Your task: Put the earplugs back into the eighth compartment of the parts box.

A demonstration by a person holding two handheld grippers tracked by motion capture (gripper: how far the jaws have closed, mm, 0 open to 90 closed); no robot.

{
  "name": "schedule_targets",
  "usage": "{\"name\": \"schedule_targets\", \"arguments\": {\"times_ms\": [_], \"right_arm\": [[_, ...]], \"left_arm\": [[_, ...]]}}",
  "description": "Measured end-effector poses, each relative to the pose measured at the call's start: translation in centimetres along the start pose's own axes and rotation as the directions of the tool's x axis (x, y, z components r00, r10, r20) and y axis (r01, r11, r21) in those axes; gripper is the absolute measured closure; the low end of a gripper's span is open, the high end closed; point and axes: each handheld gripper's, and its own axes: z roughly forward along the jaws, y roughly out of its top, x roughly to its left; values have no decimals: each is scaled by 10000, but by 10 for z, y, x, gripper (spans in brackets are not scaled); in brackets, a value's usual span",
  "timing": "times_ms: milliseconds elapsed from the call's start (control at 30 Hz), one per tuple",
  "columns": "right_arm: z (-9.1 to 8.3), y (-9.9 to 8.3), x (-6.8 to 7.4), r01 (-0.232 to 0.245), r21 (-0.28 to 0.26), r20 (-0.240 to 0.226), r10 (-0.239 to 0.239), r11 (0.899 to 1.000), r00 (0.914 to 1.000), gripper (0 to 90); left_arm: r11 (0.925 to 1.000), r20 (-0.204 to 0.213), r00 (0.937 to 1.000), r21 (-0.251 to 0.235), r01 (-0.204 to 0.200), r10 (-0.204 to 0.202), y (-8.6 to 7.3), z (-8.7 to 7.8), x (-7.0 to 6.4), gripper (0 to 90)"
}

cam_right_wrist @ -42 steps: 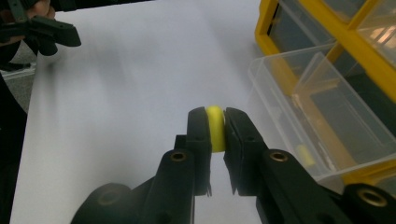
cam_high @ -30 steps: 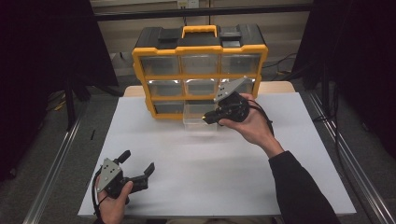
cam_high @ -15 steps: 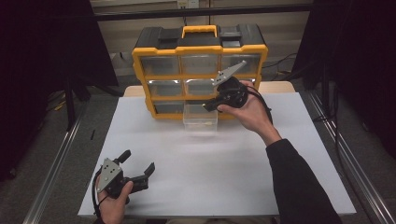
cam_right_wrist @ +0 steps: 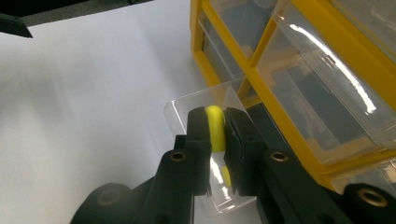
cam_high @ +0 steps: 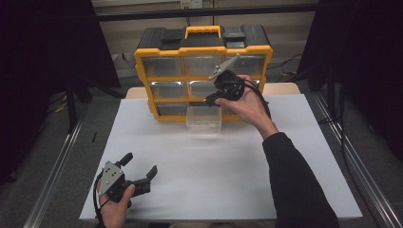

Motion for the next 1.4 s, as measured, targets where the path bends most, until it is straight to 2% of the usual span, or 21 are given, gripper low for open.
{"name": "schedule_targets", "arguments": {"times_ms": [267,433,667,1133,1267,1400], "right_arm": [[17,-1,-12,-235,646,22,234,9976,9997,795],[25,-7,-19,-481,1094,67,476,9928,9988,795],[35,-13,-21,-378,1586,74,371,9866,9993,796],[57,-20,-25,-292,1985,19,294,9797,9996,795],[62,-23,-26,-355,2166,78,346,9756,9994,795],[66,-26,-28,-359,2157,46,358,9758,9993,795]], "left_arm": [[10000,-9,10000,-3,24,-24,0,0,0,25],[10000,-7,10000,-43,86,-86,0,0,0,25],[10000,-44,10000,-25,35,-35,0,0,0,25],[10000,20,10000,16,68,-68,-1,0,0,25],[10000,-75,10000,11,20,-20,-1,0,1,25],[10000,-37,10000,68,2,-2,-1,0,1,25]]}}
